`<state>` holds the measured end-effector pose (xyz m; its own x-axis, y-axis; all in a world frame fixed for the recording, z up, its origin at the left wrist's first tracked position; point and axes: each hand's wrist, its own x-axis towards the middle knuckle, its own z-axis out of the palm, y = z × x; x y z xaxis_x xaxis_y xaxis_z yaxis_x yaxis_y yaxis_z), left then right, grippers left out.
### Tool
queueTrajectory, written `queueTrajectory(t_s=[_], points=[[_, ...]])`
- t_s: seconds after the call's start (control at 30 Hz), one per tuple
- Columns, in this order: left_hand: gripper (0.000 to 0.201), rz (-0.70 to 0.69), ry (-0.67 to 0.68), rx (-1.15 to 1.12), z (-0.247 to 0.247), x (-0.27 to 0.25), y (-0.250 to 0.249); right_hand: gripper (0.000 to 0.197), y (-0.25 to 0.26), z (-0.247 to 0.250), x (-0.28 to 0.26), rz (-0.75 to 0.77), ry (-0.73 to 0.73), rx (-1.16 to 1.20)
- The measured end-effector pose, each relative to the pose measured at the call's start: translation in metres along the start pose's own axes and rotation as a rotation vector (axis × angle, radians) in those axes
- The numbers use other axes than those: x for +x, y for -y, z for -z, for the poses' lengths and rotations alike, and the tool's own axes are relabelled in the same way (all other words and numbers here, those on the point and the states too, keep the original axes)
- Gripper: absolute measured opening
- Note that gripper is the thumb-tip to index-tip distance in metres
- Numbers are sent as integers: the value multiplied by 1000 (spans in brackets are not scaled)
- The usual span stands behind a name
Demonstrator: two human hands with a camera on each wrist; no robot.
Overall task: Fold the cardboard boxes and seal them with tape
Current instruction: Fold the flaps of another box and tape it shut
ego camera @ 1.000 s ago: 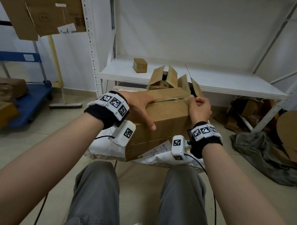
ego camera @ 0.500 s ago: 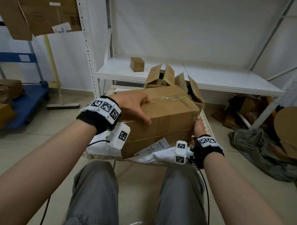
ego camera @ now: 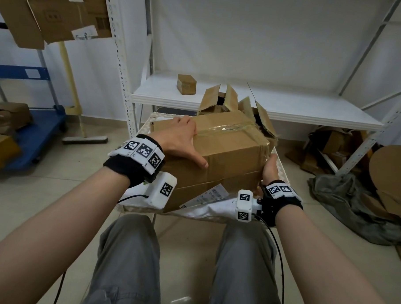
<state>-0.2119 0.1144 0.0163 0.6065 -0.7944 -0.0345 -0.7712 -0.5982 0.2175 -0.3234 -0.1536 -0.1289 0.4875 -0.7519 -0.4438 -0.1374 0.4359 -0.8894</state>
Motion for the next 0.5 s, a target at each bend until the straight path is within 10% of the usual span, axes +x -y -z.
queueTrajectory(t_s=[0.17, 0.5], points=[[88, 47, -25, -121, 16, -2, 18, 81, 0, -6, -13, -13, -14, 124], [95, 159, -112, -748, 52, -37, 62, 56, 31, -36, -68, 139, 399, 359]])
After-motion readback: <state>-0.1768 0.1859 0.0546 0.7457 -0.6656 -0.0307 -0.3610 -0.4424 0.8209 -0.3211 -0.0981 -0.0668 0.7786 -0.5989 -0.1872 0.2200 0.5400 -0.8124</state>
